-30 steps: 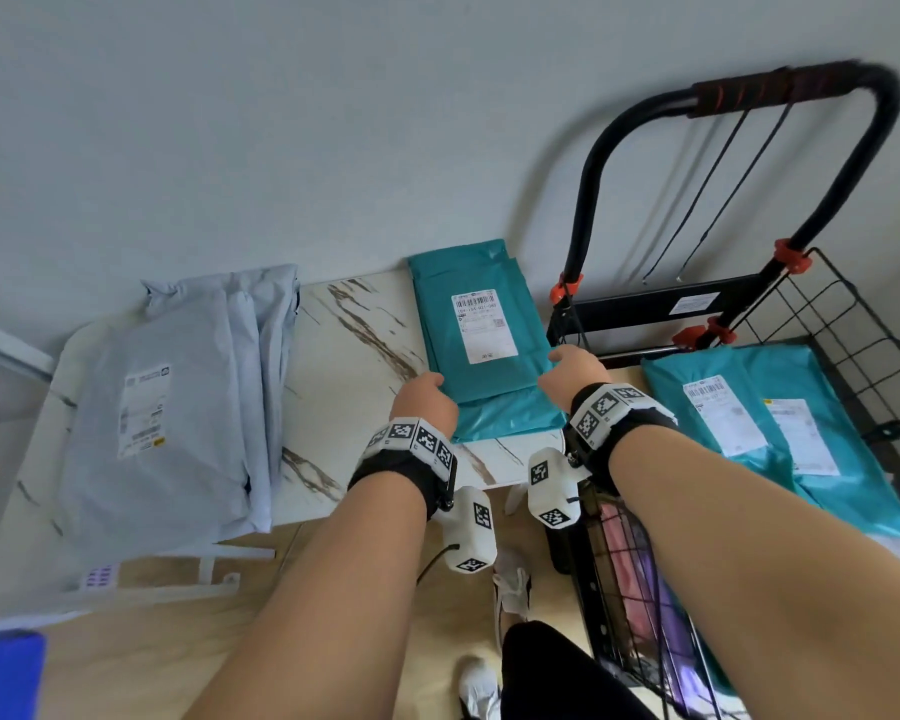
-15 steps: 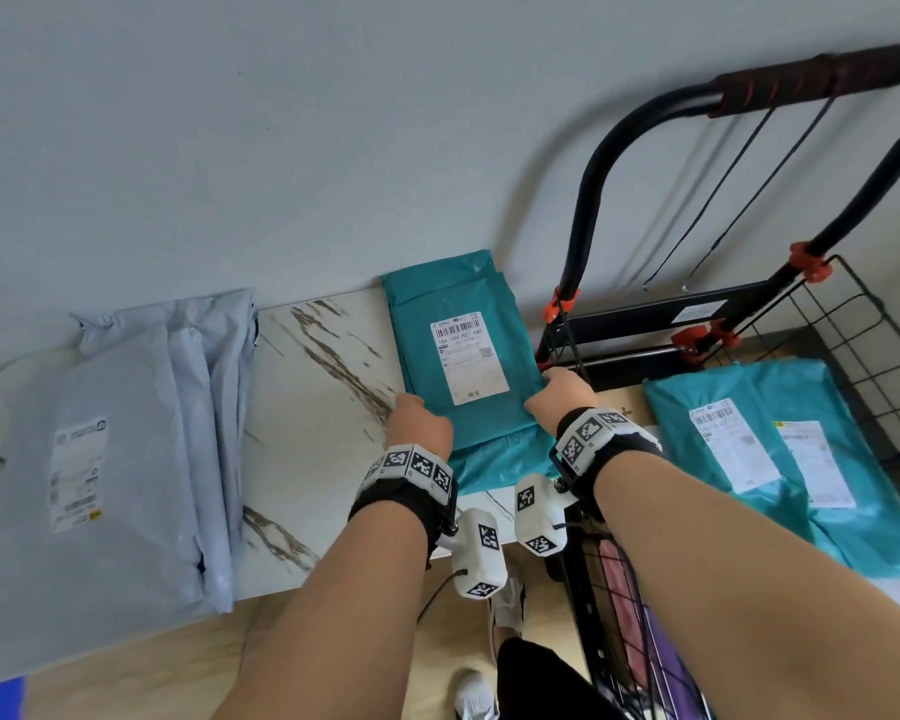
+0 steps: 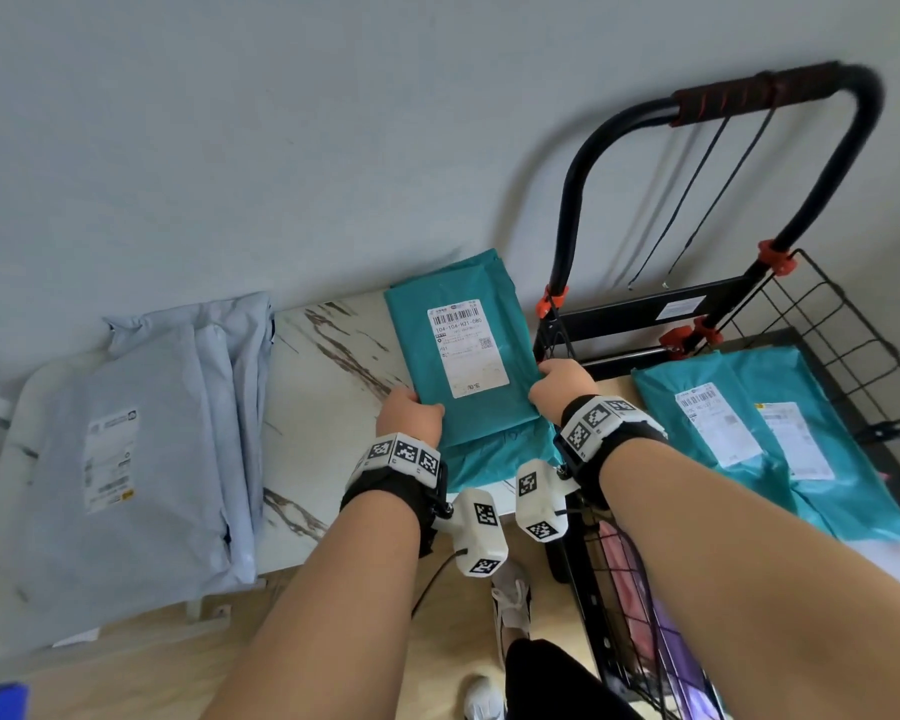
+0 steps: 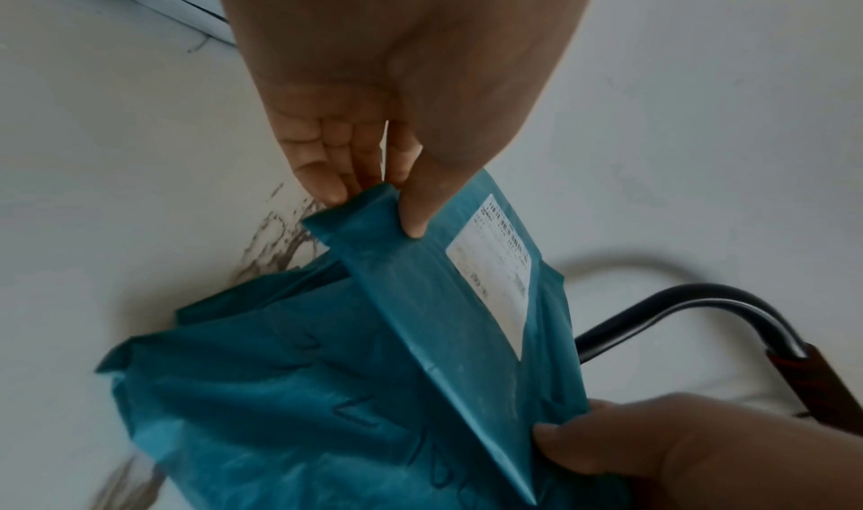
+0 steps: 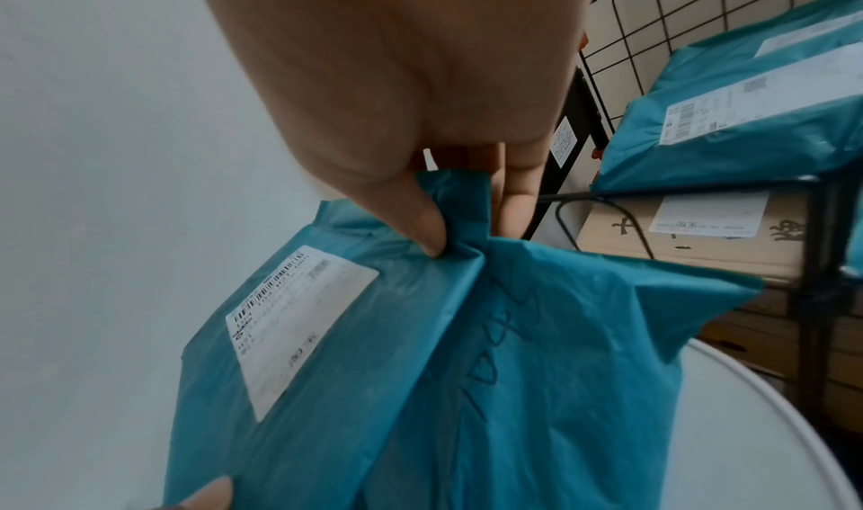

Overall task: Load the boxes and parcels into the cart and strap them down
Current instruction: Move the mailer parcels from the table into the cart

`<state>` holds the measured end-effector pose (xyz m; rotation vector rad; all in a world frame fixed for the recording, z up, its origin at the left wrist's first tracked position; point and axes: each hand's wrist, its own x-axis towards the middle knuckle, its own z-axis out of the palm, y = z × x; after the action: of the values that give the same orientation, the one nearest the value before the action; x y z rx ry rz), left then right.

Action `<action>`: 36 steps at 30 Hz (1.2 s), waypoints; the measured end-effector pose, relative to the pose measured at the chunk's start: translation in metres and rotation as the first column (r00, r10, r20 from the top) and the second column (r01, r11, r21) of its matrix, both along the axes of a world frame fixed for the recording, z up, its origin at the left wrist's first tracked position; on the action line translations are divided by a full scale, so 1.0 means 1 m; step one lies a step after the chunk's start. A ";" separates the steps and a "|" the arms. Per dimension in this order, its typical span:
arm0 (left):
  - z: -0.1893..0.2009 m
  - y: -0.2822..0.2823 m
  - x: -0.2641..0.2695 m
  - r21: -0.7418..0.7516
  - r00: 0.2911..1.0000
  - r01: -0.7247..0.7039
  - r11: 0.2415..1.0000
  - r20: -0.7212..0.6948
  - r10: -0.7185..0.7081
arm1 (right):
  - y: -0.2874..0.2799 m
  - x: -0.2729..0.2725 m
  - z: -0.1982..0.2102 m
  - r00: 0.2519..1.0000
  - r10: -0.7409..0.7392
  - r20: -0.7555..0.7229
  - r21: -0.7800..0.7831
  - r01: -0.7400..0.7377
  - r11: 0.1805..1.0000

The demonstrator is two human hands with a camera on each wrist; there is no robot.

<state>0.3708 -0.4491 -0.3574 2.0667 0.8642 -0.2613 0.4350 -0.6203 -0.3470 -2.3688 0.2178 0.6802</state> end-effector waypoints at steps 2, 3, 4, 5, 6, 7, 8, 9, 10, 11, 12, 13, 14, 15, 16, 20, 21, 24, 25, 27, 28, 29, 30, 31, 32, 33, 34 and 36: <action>0.006 -0.007 -0.015 0.006 0.999 0.018 1.000 0.028 -0.018 | -0.006 -0.016 0.008 0.999 -0.022 0.025 0.004 0.022 1.000; 0.009 -0.010 -0.022 0.009 0.999 0.029 1.000 0.038 -0.029 | -0.010 -0.024 0.011 0.999 -0.033 0.038 0.008 0.033 0.999; 0.011 -0.013 -0.030 0.016 0.998 0.044 0.999 0.052 -0.045 | -0.014 -0.033 0.014 0.998 -0.035 0.049 0.011 0.035 0.999; 0.013 -0.017 -0.036 0.019 0.996 0.052 0.998 0.065 -0.053 | -0.018 -0.041 0.015 0.998 -0.031 0.059 0.018 0.031 0.999; 0.016 -0.022 -0.045 0.022 0.995 0.058 0.998 0.082 -0.060 | -0.023 -0.052 0.019 0.997 -0.021 0.070 0.022 0.020 1.000; 0.017 -0.025 -0.052 0.024 0.994 0.057 0.998 0.094 -0.059 | -0.027 -0.060 0.021 0.997 -0.003 0.078 0.025 0.001 1.000; 0.020 -0.031 -0.061 0.026 0.992 0.059 0.998 0.110 -0.061 | -0.032 -0.070 0.023 0.996 0.016 0.089 0.021 -0.018 1.000; 0.022 -0.035 -0.069 0.024 0.991 0.057 0.998 0.122 -0.059 | -0.035 -0.079 0.025 0.995 0.034 0.098 0.016 -0.036 0.999; 0.024 -0.039 -0.077 0.015 0.990 0.051 0.999 0.128 -0.052 | -0.038 -0.087 0.027 0.993 0.046 0.107 0.012 -0.047 0.999; 0.026 -0.042 -0.083 0.002 0.990 0.039 0.999 0.132 -0.039 | -0.040 -0.093 0.029 0.992 0.050 0.119 0.016 -0.052 0.998; 0.027 -0.044 -0.087 -0.009 0.991 0.027 1.000 0.134 -0.025 | -0.040 -0.098 0.031 0.990 0.055 0.131 0.026 -0.058 0.998; 0.028 -0.044 -0.091 -0.015 0.991 0.011 1.000 0.133 -0.009 | -0.040 -0.101 0.032 0.989 0.059 0.137 0.035 -0.064 0.997; 0.029 -0.043 -0.095 -0.016 0.991 -0.004 1.000 0.136 0.006 | -0.038 -0.104 0.033 0.988 0.062 0.138 0.043 -0.069 0.997; 0.030 -0.042 -0.098 -0.013 0.990 -0.015 1.000 0.141 0.017 | -0.036 -0.106 0.033 0.988 0.063 0.137 0.050 -0.071 0.996; 0.032 -0.040 -0.100 -0.006 0.989 -0.023 1.000 0.148 0.023 | -0.034 -0.108 0.034 0.988 0.064 0.140 0.057 -0.073 0.996; 0.041 -0.034 -0.103 0.018 0.983 -0.030 0.999 0.179 0.026 | -0.028 -0.108 0.034 0.989 0.060 0.134 0.075 -0.071 0.995; 0.044 -0.033 -0.103 0.028 0.982 -0.032 0.999 0.186 0.026 | -0.027 -0.108 0.033 0.990 0.064 0.126 0.079 -0.074 0.994; 0.047 -0.031 -0.103 0.041 0.981 -0.030 0.999 0.192 0.021 | -0.021 -0.106 0.027 0.993 0.064 0.094 0.114 -0.075 0.991; 0.046 -0.031 -0.103 0.041 0.983 -0.027 0.999 0.185 0.019 | -0.019 -0.106 0.024 0.995 0.065 0.082 0.123 -0.075 0.990; 0.042 -0.028 -0.102 0.037 0.985 -0.021 0.999 0.170 0.015 | -0.015 -0.105 0.017 0.996 0.069 0.059 0.118 -0.076 0.990; 0.040 -0.027 -0.101 0.033 0.986 -0.021 0.999 0.168 0.015 | -0.013 -0.104 0.013 0.996 0.074 0.050 0.116 -0.080 0.990; 0.037 -0.025 -0.100 0.030 0.985 -0.024 0.999 0.169 0.018 | -0.011 -0.103 0.009 0.996 0.080 0.042 0.115 -0.085 0.990; 0.034 -0.023 -0.099 0.027 0.985 -0.026 0.999 0.171 0.021 | -0.010 -0.101 0.004 0.996 0.086 0.039 0.115 -0.090 0.989; 0.032 -0.022 -0.097 0.025 0.985 -0.027 0.999 0.169 0.022 | -0.008 -0.099 0.001 0.995 0.093 0.034 0.112 -0.096 0.989; 0.029 -0.020 -0.096 0.019 0.986 -0.028 0.999 0.163 0.025 | -0.006 -0.096 -0.003 0.994 0.101 0.033 0.109 -0.104 0.989; 0.026 -0.018 -0.095 0.010 0.987 -0.035 0.999 0.156 0.033 | -0.005 -0.094 -0.005 0.994 0.106 0.028 0.108 -0.108 0.988; 0.023 -0.016 -0.093 0.003 0.988 -0.047 0.999 0.147 0.046 | -0.004 -0.092 -0.007 0.994 0.106 0.025 0.104 -0.108 0.989; 0.018 -0.014 -0.092 0.001 0.989 -0.075 0.997 0.130 0.075 | -0.003 -0.090 -0.009 0.995 0.095 0.018 0.096 -0.096 0.991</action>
<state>0.2784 -0.4628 -0.3395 2.0275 0.8616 -0.0826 0.3452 -0.6232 -0.3564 -2.3013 0.0639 0.7039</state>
